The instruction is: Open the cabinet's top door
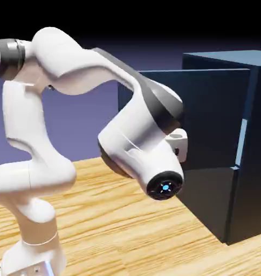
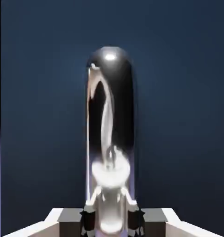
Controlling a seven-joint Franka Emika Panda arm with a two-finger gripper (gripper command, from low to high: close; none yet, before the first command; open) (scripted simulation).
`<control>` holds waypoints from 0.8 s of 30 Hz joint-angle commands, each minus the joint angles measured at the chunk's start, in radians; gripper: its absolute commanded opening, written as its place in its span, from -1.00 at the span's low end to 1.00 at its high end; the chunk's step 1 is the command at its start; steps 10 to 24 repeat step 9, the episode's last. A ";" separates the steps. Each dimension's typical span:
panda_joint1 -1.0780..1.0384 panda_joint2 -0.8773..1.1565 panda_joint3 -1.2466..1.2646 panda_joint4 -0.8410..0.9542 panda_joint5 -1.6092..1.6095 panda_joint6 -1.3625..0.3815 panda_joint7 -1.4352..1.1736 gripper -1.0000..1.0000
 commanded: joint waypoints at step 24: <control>0.011 0.278 0.039 0.252 -0.180 -0.016 -0.005 1.00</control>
